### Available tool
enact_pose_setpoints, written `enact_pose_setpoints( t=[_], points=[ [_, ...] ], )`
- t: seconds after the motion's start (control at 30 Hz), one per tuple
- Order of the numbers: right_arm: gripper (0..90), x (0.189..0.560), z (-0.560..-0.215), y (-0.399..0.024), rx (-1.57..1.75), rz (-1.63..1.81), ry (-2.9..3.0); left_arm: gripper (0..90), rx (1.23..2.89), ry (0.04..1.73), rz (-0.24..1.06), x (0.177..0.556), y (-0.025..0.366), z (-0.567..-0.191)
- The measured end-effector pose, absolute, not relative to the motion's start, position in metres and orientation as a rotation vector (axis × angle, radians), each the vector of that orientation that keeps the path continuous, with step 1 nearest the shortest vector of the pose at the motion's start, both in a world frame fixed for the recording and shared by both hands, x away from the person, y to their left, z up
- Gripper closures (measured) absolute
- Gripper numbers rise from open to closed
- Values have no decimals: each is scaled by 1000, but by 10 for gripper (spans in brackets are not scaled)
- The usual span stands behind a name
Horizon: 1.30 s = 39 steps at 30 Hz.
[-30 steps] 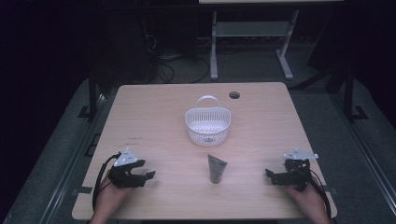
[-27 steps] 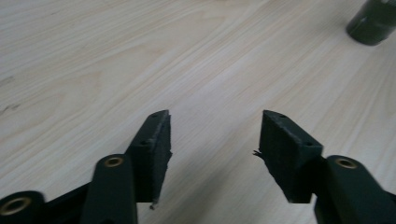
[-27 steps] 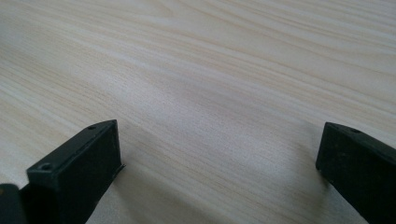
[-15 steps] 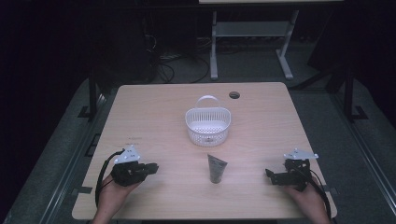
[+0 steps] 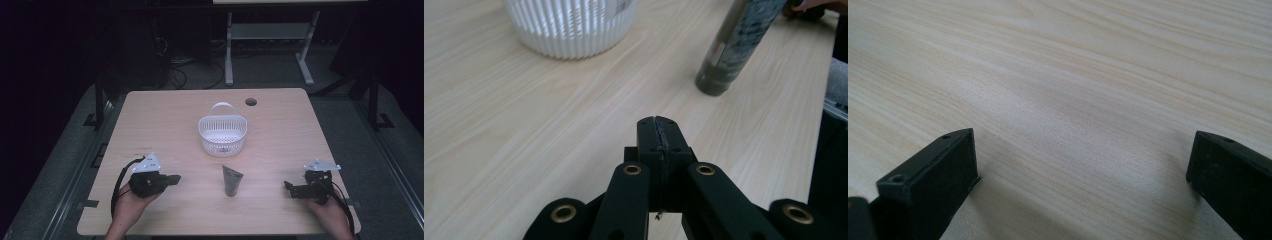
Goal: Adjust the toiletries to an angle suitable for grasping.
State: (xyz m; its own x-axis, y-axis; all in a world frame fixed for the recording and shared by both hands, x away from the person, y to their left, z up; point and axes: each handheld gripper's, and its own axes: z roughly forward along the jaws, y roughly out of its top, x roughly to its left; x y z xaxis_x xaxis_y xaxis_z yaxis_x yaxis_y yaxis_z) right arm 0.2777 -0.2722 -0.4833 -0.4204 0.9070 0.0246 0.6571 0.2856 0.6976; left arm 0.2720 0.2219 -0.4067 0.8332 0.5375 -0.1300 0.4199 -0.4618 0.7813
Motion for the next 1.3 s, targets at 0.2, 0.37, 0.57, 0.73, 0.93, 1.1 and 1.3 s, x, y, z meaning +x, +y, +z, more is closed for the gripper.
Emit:
enact_pose_setpoints(
  t=[0.2, 0.37, 0.57, 0.73, 0.93, 1.1, 1.3],
  points=[
    [0, 278, -483, -272, 1411, 908, 2183, 895, 2120, 649, 149, 274, 210, -398],
    [0, 278, -483, -272, 1410, 907, 2183, 895, 2111, 611, 135, 276, 200, -390],
    [0, 278, -483, -272, 1410, 908, 2183, 896, 2103, 555, 121, 278, 185, -380],
    [0, 278, -483, -272, 1410, 907, 2184, 896, 2098, 506, 117, 279, 173, -371],
    [0, 278, -483, -272, 1410, 907, 2184, 896, 2091, 462, 110, 280, 159, -362],
    [0, 278, -483, -272, 1410, 907, 2184, 896, 2086, 432, 105, 282, 147, -358],
    [0, 278, -483, -272, 1410, 907, 2184, 896, 2098, 400, 92, 283, 134, -358]
  ],
)
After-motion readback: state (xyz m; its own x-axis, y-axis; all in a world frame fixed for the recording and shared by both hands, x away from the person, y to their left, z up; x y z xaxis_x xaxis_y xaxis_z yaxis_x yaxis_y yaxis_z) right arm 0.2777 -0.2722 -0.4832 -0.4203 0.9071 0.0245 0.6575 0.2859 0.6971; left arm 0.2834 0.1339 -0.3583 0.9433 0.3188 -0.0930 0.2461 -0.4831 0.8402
